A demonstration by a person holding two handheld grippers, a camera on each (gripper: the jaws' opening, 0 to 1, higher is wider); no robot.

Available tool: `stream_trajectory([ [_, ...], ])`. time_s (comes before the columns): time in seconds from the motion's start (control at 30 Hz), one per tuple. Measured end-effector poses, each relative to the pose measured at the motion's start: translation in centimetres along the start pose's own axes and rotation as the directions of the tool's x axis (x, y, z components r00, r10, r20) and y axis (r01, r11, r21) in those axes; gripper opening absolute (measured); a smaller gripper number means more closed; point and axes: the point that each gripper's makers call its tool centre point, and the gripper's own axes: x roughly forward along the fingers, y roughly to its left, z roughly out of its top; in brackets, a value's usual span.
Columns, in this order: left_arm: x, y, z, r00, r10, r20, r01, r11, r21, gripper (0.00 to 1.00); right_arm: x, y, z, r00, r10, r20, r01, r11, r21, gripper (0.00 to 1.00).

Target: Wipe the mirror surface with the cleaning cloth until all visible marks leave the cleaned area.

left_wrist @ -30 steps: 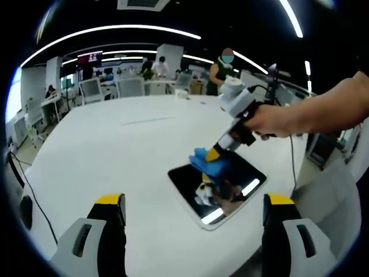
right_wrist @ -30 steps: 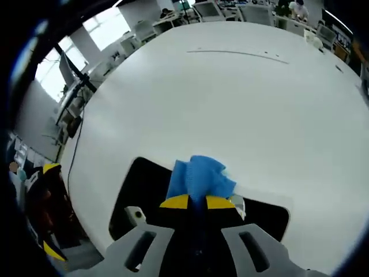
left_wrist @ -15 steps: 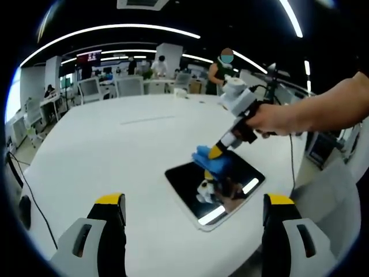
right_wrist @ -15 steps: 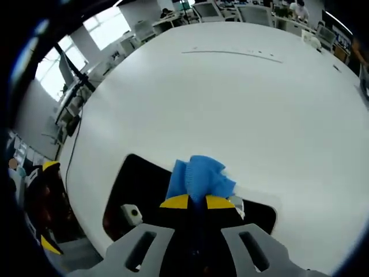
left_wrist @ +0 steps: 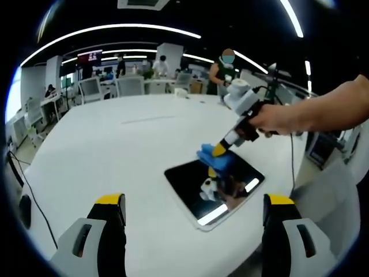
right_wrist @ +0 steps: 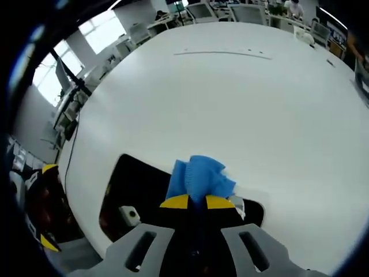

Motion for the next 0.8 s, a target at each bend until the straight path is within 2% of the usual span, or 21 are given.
stream_trajectory([
  [0.3,-0.01,0.03,0.18,1.0,0.005,0.005,-0.005,1.0,0.002,1.0,-0.28,-0.83,-0.16,1.0,-0.016,-0.005,0.016,1.0,-0.015,0.03],
  [0.53,0.0,-0.06,-0.02,1.0,0.006,0.003,-0.006,1.0,-0.002,1.0,-0.48,-0.59,-0.38,0.999,-0.037,-0.002,0.037,0.998,-0.053,0.03],
  [0.8,-0.09,-0.13,0.19,1.0,0.004,0.006,-0.004,1.0,0.003,1.0,-0.56,-0.52,-0.47,0.999,-0.041,0.014,0.042,0.998,-0.049,0.03],
])
